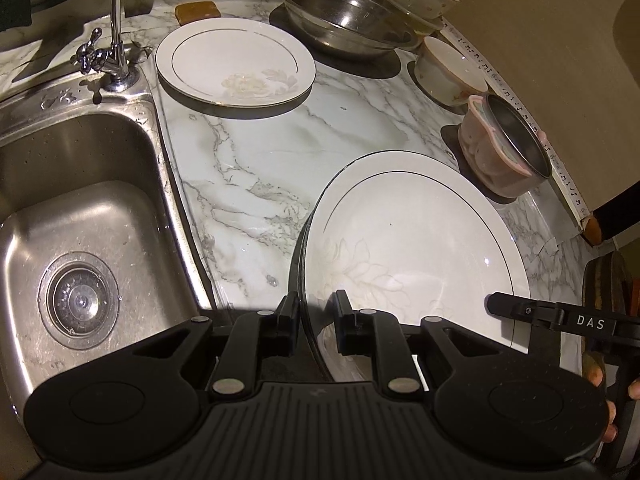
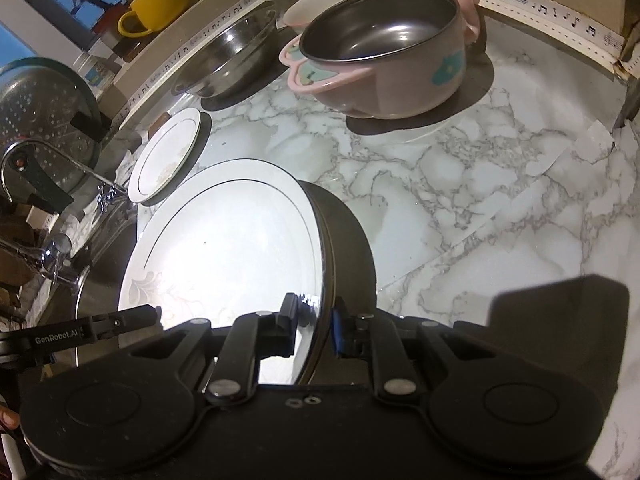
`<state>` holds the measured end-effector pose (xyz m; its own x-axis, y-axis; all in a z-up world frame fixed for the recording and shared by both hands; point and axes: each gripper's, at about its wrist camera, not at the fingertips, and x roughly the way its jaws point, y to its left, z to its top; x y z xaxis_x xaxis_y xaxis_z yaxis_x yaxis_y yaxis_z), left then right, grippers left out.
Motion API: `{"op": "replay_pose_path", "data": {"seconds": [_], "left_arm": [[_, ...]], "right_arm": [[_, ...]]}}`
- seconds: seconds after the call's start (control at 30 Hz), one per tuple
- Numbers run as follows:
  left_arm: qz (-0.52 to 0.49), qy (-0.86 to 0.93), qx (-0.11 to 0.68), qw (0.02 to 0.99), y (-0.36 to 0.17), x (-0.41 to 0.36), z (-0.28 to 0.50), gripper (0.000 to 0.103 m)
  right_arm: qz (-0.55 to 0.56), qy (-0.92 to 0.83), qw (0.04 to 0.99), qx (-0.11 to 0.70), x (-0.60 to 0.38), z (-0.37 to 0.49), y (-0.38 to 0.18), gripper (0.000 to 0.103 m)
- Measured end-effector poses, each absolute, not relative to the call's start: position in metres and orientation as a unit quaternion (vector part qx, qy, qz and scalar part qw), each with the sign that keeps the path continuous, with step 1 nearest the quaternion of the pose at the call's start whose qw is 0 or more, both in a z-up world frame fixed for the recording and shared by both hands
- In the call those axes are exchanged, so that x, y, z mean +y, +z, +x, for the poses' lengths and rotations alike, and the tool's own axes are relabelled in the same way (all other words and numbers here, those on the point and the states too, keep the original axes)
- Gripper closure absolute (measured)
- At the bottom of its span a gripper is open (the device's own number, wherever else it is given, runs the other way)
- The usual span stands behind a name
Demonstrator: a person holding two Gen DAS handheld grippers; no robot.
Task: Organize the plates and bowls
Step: 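Lower the large plate onto the counter and open both grippers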
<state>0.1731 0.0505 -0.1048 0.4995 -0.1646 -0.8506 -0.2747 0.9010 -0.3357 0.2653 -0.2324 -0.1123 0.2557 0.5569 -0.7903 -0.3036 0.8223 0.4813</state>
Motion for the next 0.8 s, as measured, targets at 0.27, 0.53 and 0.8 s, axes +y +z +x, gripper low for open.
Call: {"op": "replay_pose_path", "data": {"seconds": [0.27, 0.53, 0.8], "left_arm": [[-0.202, 0.042, 0.483, 0.851, -0.092, 0.054, 0.168, 0.087], [-0.187, 0.044, 0.476, 0.858, -0.078, 0.057, 0.164, 0.087], [-0.174, 0.05, 0.468, 0.865, -0.067, 0.061, 0.161, 0.071]], "right_arm": [[0.055, 0.259, 0.815, 0.515, -0.228, 0.263, -0.091, 0.082], [0.019, 0.248, 0.833, 0.495, -0.225, 0.257, -0.072, 0.078], [-0.001, 0.259, 0.838, 0.48, -0.213, 0.251, -0.052, 0.077]]}}
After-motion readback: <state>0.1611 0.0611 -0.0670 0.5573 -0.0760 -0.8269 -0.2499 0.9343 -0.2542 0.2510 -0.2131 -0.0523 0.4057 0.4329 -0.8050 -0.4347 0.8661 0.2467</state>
